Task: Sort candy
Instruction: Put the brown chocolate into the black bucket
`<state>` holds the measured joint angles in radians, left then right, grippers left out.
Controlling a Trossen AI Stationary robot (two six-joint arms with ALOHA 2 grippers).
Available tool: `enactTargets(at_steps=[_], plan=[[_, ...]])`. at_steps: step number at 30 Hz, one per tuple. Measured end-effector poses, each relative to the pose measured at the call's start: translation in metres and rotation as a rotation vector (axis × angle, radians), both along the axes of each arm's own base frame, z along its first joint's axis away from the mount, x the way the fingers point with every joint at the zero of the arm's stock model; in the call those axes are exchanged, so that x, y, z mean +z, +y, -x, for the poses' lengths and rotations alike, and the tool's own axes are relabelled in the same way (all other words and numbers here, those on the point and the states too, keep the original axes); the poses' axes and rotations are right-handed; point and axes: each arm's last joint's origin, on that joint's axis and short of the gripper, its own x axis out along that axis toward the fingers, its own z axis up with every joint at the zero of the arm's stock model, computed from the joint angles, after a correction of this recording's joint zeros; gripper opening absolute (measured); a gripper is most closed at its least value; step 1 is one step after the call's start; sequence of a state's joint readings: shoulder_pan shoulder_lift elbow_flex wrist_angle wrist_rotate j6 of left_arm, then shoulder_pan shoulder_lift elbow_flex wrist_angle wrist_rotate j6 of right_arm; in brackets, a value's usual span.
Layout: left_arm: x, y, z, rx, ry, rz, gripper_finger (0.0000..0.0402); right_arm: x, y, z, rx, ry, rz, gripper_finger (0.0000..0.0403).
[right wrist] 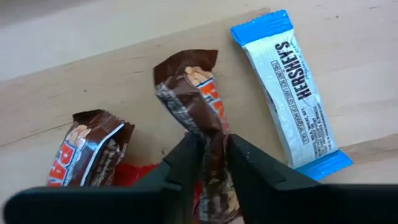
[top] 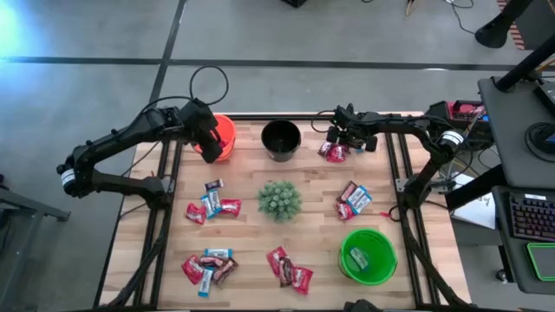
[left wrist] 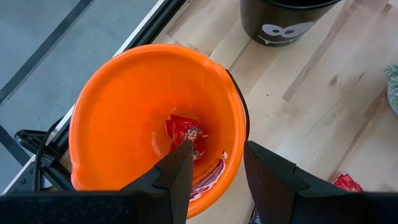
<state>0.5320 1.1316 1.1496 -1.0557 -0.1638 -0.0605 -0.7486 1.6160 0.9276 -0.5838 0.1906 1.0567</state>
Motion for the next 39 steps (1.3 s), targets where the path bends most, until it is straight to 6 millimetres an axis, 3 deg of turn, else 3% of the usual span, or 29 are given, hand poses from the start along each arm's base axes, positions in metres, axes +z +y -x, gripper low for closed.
enactTargets(at_steps=[7, 16, 27, 34, 39], plan=[[0.000, 0.000, 0.000, 0.000, 0.000, 0.000, 0.0126, -0.007, -0.001, -0.002, 0.000, 0.017, -0.015, 0.0016], [0.000, 0.000, 0.000, -0.001, 0.001, 0.000, 0.0126, 0.005, 0.001, 0.002, 0.008, 0.003, 0.015, 0.0014], [0.000, -0.001, 0.000, -0.029, 0.001, 0.007, 0.0126, 0.005, 0.001, 0.001, 0.037, -0.006, 0.006, 0.0013], [0.000, -0.001, 0.000, -0.029, 0.004, 0.008, 0.0126, 0.005, 0.002, 0.001, 0.057, -0.014, -0.005, 0.0038], [0.000, -0.001, 0.000, -0.029, 0.007, 0.011, 0.0126, 0.005, 0.001, 0.001, 0.057, -0.015, -0.004, 0.0019]])
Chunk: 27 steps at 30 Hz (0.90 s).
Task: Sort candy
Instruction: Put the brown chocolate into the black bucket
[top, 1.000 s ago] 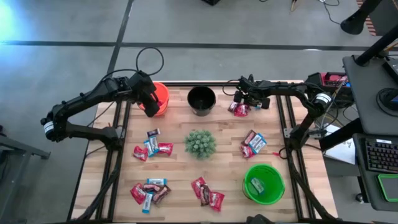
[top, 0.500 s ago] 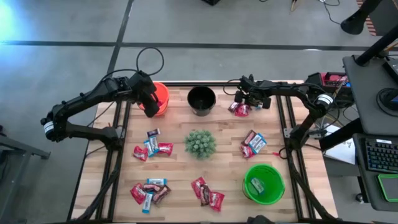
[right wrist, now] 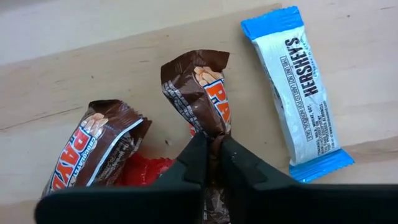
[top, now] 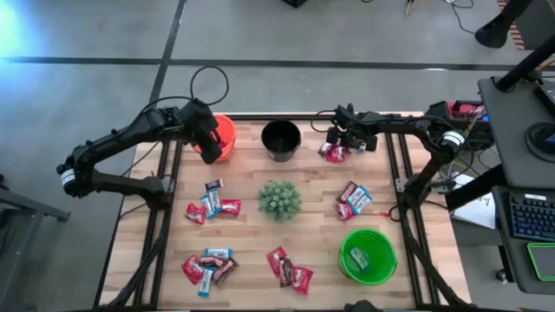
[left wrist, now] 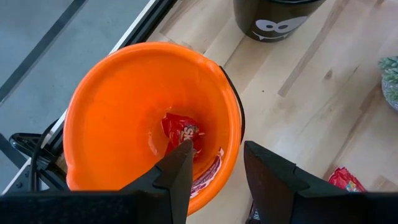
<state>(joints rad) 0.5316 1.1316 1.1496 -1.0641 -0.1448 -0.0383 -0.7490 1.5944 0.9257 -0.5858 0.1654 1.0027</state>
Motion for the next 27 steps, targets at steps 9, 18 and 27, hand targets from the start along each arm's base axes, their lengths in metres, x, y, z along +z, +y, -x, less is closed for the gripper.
enactTargets(at_steps=[9, 18, 27], plan=[[0.000, 0.000, 0.000, -0.003, 0.001, -0.002, 0.0126, 0.001, 0.001, -0.002, 0.037, -0.009, -0.005, 0.0013], [0.000, 0.000, 0.000, -0.003, 0.001, -0.002, 0.0126, 0.005, 0.002, -0.002, 0.036, -0.024, 0.009, 0.0013], [0.000, 0.000, 0.000, -0.006, 0.003, -0.004, 0.0126, 0.023, 0.004, 0.005, 0.056, -0.044, 0.040, 0.0013]])
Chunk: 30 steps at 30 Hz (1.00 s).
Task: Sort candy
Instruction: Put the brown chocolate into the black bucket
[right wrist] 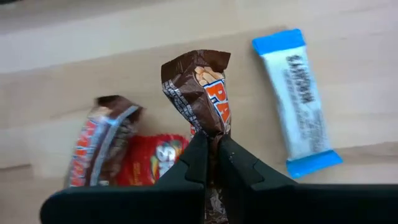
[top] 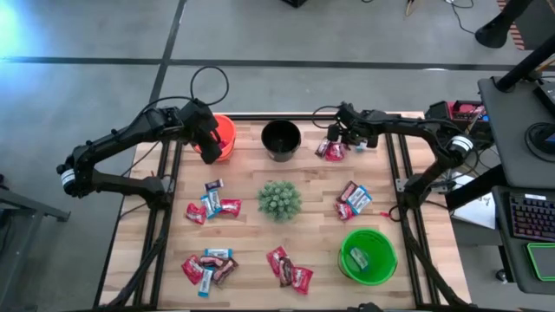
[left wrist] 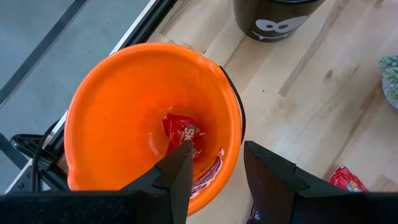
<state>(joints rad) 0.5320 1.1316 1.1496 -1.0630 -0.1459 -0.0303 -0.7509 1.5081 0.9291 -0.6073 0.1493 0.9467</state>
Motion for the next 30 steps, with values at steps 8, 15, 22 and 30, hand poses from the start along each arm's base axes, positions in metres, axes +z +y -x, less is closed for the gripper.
enactTargets(at_steps=[8, 15, 22, 30], plan=[[0.000, 0.000, 0.000, 0.000, 0.000, 0.000, 0.0126, 0.019, 0.012, -0.003, 0.021, -0.069, 0.042, 0.0012], [0.000, 0.000, -0.001, 0.007, -0.009, -0.001, 0.0126, 0.061, 0.032, -0.011, 0.101, -0.277, 0.189, 0.0012], [0.002, 0.001, -0.003, 0.006, -0.035, -0.016, 0.0126, 0.095, 0.041, -0.021, 0.163, -0.490, 0.366, 0.0012], [0.004, 0.003, -0.005, -0.002, -0.059, -0.037, 0.0126, 0.105, 0.044, -0.041, 0.235, -0.657, 0.449, 0.0012]])
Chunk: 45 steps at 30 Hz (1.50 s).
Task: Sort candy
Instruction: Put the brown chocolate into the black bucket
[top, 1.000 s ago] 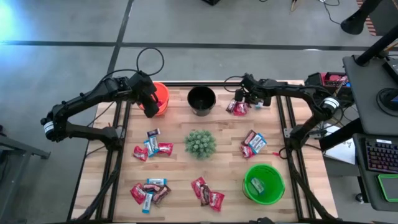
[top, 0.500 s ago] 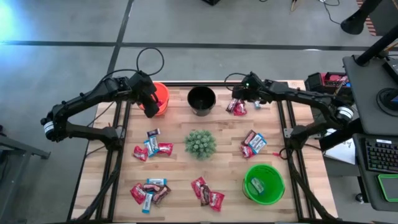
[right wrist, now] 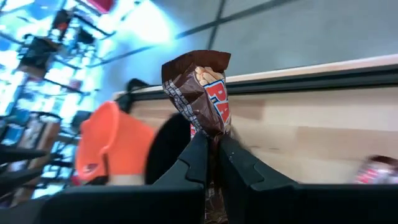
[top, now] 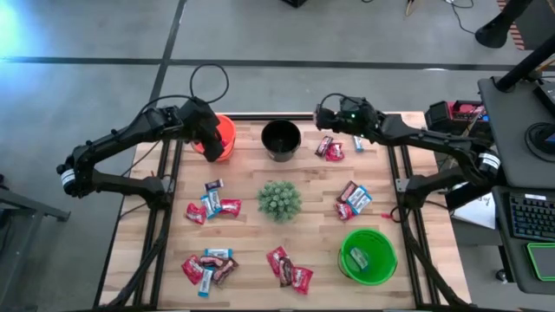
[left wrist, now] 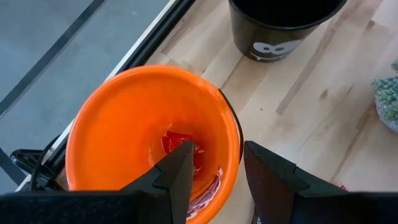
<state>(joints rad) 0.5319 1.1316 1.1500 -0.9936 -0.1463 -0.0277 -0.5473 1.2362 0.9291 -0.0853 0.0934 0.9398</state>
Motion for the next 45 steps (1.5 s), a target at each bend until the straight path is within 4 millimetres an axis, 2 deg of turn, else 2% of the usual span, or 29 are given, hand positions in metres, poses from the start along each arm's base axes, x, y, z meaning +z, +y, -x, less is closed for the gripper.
enactTargets(at_steps=[6, 15, 19, 23, 33, 39, 45], plan=[[0.009, 0.001, -0.001, -0.016, -0.033, -0.033, 0.0126, 0.001, 0.003, -0.019, 0.067, -0.021, 0.018, 0.0012], [0.062, -0.001, 0.003, -0.067, -0.151, -0.161, 0.0126, 0.016, 0.008, -0.066, 0.210, 0.002, 0.074, 0.0012], [0.076, -0.003, 0.009, -0.055, -0.129, -0.210, 0.0126, 0.017, 0.006, -0.081, 0.256, 0.084, 0.066, 0.0012], [0.080, -0.005, 0.015, -0.034, -0.065, -0.236, 0.0126, 0.015, 0.002, -0.087, 0.249, 0.183, 0.056, 0.0012], [0.081, -0.005, 0.016, -0.007, -0.052, -0.237, 0.0126, 0.005, -0.001, -0.104, 0.337, 0.225, 0.065, 0.0012], [0.080, -0.002, 0.012, 0.025, -0.036, -0.245, 0.0126, 0.005, -0.007, -0.101, 0.354, 0.219, 0.051, 0.0012], [0.084, 0.002, 0.009, 0.100, -0.054, -0.250, 0.0126, 0.009, -0.005, -0.097, 0.396, 0.231, 0.067, 0.0013]])
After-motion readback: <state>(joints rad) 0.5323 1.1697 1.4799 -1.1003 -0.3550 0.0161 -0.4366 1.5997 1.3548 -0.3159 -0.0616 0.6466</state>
